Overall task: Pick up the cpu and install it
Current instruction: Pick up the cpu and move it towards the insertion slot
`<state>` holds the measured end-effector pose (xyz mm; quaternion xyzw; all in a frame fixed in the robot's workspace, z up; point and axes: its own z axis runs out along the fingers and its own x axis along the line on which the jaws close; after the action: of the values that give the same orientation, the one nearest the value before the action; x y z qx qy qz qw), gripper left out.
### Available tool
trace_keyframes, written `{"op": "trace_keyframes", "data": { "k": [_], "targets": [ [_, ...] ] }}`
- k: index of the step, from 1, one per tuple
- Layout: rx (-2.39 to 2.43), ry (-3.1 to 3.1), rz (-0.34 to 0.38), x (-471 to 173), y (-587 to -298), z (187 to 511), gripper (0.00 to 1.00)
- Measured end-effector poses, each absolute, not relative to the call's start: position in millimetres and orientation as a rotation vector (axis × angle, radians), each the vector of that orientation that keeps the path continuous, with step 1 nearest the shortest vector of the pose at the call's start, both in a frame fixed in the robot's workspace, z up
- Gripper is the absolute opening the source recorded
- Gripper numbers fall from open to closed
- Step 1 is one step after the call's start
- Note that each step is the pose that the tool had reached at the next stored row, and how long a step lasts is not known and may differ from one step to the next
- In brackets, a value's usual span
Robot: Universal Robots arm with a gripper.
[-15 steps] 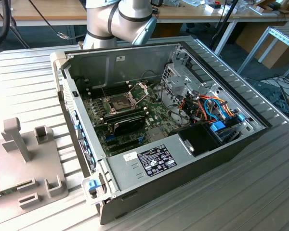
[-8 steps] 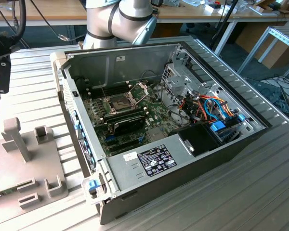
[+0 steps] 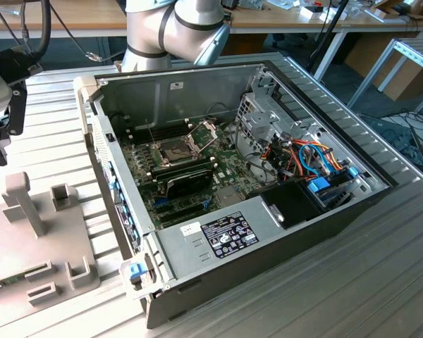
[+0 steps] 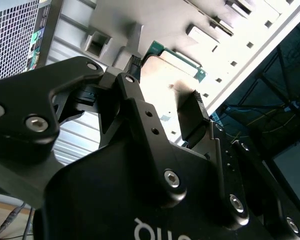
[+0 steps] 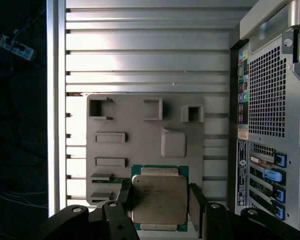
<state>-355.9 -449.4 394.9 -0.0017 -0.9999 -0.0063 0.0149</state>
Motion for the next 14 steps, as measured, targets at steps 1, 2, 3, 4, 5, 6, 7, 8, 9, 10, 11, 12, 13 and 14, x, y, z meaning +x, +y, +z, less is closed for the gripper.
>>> {"op": "trace_keyframes", "data": {
  "k": [1, 2, 3, 4, 5, 6, 7, 8, 9, 10, 11, 12, 13, 14],
  "targets": [
    [-0.005, -3.112, -0.020, -355.9, -449.4, 394.9, 0.55],
    [-0.005, -3.112, -0.020, -355.8, -449.4, 394.9, 0.55],
    [-0.005, -3.112, -0.020, -355.8, -449.4, 394.9, 0.55],
    [-0.005, -3.112, -0.020, -355.8, -449.4, 394.9, 0.55],
    [-0.005, -3.112, -0.020, -355.8, -449.4, 394.9, 0.55],
    [-0.005, -3.112, -0.020, -355.8, -449.4, 394.9, 0.55],
    [-0.005, -3.112, -0.020, -355.7, -449.4, 394.9, 0.55],
    [-0.005, -3.112, -0.020, -355.7, -449.4, 394.9, 0.55],
    [-0.005, -3.112, -0.020, -355.7, -449.4, 394.9, 0.55],
    [-0.005, -3.112, -0.020, -355.6, -449.4, 394.9, 0.55],
    [-0.005, -3.112, -0.020, -355.6, -449.4, 394.9, 0.55],
    [-0.005, -3.112, -0.020, -355.6, -449.4, 394.9, 0.55],
    [-0.005, -3.112, -0.020, -355.6, -449.4, 394.9, 0.55],
    [-0.005, -3.112, -0.020, -355.5, -449.4, 394.9, 0.55]
  ]
}}
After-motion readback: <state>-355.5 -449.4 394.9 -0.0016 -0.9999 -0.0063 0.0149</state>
